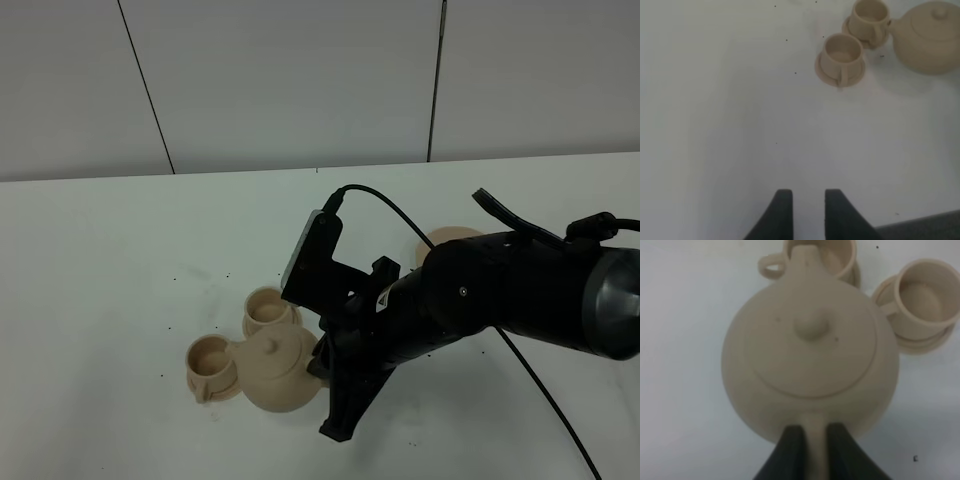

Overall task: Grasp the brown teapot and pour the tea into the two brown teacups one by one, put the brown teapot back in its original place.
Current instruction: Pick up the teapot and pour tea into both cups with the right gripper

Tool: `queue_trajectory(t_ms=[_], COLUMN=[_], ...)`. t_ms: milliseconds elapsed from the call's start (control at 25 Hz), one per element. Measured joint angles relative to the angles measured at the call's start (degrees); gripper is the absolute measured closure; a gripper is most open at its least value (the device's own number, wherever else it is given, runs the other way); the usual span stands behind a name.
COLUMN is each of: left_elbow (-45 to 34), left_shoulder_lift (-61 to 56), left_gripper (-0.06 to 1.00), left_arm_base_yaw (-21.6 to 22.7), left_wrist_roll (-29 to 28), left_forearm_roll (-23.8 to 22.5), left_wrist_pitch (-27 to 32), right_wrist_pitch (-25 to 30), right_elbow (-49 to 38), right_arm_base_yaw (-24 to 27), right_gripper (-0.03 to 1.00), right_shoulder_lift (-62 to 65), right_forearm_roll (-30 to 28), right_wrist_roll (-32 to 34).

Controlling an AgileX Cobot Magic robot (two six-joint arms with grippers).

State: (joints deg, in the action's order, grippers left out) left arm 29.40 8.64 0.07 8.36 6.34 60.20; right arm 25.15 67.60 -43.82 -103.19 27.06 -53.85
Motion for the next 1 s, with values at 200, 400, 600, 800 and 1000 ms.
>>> queue_trajectory(t_ms=[200, 400, 600, 800, 1000], left_elbow=[0.0, 0.0, 0.0, 0.0, 0.0], left_shoulder_lift=[0.0, 0.0, 0.0, 0.0, 0.0], left_gripper=[0.71, 0.71, 0.71, 0.71, 0.71], left_arm_base_yaw=[0.0, 0.0, 0.0, 0.0, 0.0], left_wrist_roll=[0.0, 0.0, 0.0, 0.0, 0.0], left_forearm_roll=[0.0, 0.0, 0.0, 0.0, 0.0], left_wrist_pitch=[0.0, 0.0, 0.0, 0.0, 0.0], right_wrist_pitch=[1.9, 5.8, 6.1, 6.2, 4.6], right_elbow=[1.2, 6.1, 6.9, 6.9, 6.9], right_arm_base_yaw=[-0.3, -1.6, -1.7, -1.7, -1.7], right_gripper=[0.87, 0.87, 0.87, 0.87, 0.87], right_shoulder_lift=[0.0, -0.1, -0.7, -2.1, -2.1], right_forearm_roll=[-1.4, -5.6, -7.3, -8.1, -10.8], right_wrist_roll=[-0.1, -0.1, -0.1, -1.0, -2.0])
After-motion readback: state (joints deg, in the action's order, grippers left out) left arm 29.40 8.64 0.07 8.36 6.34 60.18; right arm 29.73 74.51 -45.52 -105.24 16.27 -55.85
